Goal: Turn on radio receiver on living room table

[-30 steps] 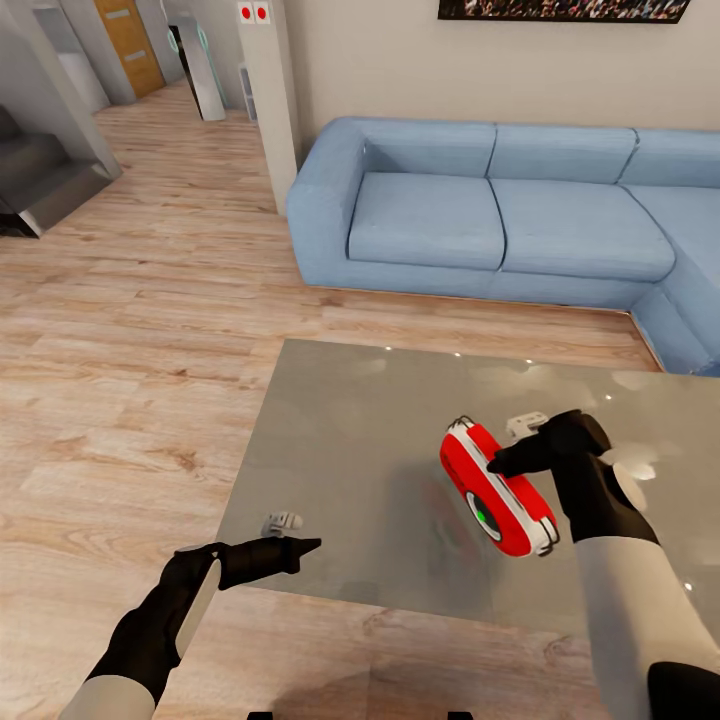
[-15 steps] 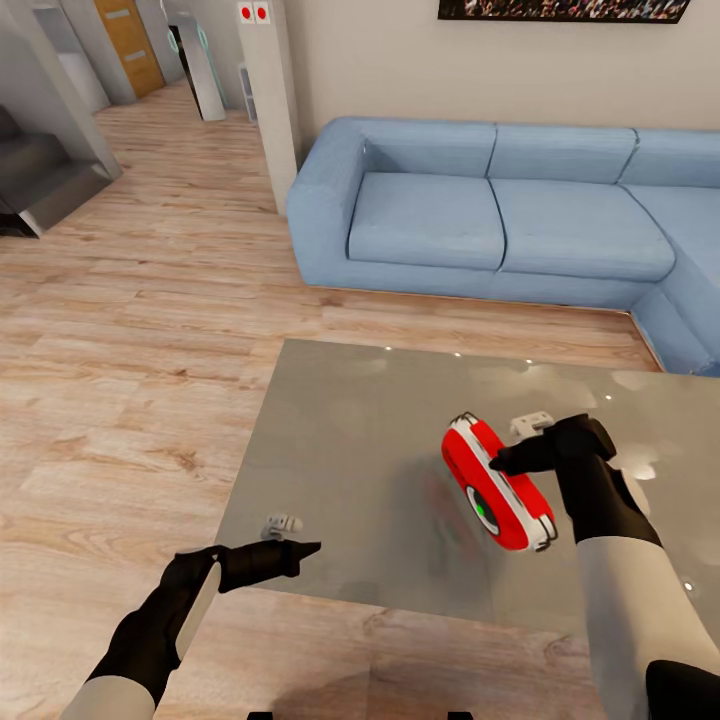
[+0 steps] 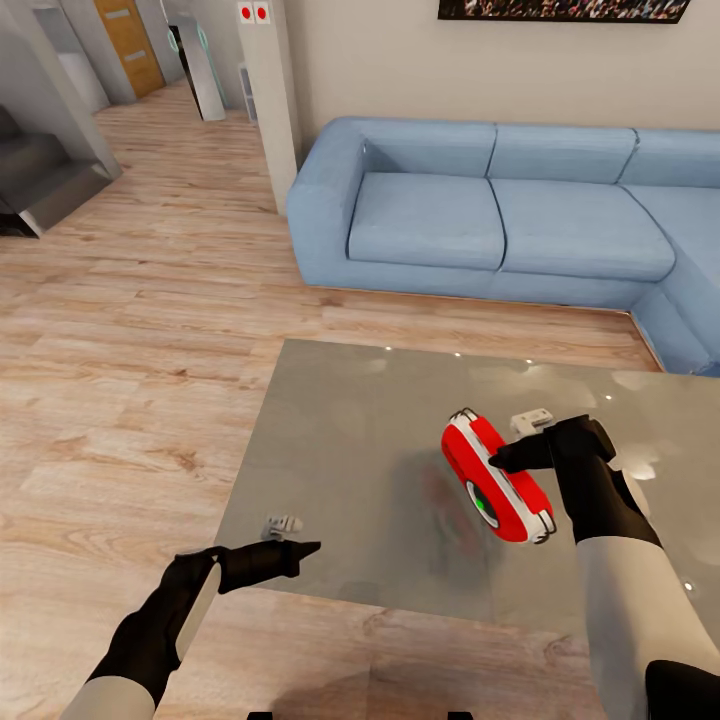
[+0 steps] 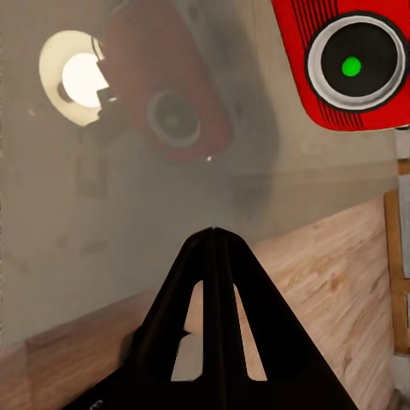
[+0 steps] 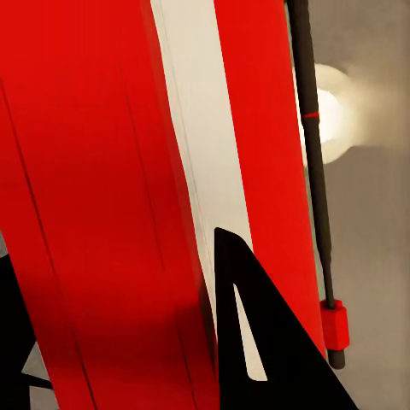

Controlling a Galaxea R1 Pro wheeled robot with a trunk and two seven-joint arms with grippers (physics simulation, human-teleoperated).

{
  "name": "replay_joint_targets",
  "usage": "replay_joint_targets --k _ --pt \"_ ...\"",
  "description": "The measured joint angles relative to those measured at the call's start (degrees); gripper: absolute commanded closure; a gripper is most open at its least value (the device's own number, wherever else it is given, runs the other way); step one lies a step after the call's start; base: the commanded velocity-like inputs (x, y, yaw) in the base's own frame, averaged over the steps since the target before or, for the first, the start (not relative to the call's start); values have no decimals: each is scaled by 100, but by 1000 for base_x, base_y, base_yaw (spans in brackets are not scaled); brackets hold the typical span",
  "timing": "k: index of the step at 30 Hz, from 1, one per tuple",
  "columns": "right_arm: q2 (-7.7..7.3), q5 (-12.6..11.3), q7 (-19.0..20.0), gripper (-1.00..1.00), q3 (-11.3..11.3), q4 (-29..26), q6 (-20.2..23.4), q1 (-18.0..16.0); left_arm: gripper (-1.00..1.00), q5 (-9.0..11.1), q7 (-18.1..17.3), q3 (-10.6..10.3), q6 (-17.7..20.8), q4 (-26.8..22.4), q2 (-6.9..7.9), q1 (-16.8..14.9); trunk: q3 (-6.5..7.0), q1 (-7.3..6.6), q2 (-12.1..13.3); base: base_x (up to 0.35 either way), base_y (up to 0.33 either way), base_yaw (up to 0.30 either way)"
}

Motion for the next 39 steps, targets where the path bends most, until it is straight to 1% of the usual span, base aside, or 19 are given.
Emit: replay_joint_targets --k 7,19,26,39 --pt "0 -22 -4 100 7 5 2 0 100 2 -6 8 -98 75 0 0 0 0 0 0 0 0" --pt "0 -16 -14 100 19 5 0 0 100 2 -9 9 -97 85 -5 0 0 0 0 0 0 0" --pt "0 -19 -153 100 21 13 0 0 100 2 -6 9 -97 85 -8 0 0 0 0 0 0 0" --pt "0 -32 -176 100 21 14 -4 0 100 2 -9 9 -97 85 -9 0 0 0 0 0 0 0"
